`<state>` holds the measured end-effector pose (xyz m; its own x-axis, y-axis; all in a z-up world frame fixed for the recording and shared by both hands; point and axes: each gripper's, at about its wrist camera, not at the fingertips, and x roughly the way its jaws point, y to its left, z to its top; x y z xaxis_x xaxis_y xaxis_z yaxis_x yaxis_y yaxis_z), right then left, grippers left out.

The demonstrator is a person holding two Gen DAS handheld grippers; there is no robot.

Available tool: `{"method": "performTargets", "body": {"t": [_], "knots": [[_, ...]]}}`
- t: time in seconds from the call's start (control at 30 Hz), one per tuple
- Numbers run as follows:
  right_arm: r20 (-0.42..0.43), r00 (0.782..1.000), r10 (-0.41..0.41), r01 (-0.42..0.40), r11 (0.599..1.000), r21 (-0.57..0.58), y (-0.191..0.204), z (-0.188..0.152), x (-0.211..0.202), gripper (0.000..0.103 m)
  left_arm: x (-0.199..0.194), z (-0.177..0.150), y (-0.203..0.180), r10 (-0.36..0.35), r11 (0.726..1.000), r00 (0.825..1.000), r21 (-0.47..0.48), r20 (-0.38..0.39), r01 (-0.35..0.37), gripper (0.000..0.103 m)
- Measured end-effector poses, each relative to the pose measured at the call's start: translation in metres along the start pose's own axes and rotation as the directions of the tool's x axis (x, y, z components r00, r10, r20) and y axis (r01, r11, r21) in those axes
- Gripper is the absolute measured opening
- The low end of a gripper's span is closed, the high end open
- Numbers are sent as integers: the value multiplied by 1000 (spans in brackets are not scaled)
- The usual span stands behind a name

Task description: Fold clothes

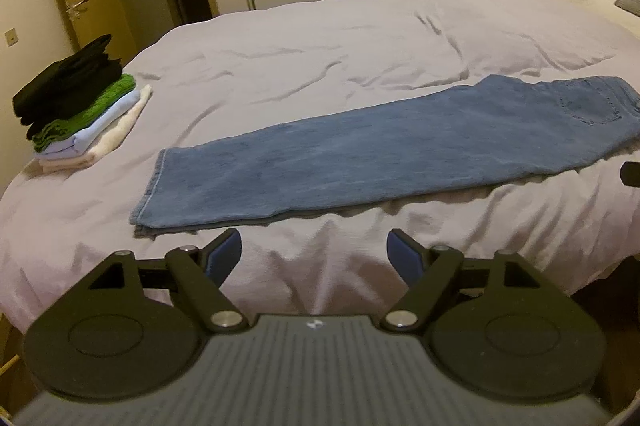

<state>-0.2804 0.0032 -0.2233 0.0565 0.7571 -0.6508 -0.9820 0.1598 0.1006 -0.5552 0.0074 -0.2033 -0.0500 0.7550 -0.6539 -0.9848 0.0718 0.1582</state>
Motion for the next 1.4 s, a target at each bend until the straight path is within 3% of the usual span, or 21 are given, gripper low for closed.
{"method": "performTargets", "body": {"t": [0.23,0.77,1.13,1.4], "knots": [[-5,998,57,-57,997,-58,31,0,-2,103,-5,-2,23,46,998,999,-35,-6,-46,85],[-40,988,150,-154,977,-147,75,-10,2,103,-12,-20,57,115,990,993,-74,-37,-117,86],[-51,990,133,-139,982,-129,71,-11,7,103,-5,-20,50,98,993,994,-55,-53,-101,86],[-56,993,103,-109,989,-103,58,-8,12,103,7,-15,30,51,998,997,-17,-58,-52,86]]}}
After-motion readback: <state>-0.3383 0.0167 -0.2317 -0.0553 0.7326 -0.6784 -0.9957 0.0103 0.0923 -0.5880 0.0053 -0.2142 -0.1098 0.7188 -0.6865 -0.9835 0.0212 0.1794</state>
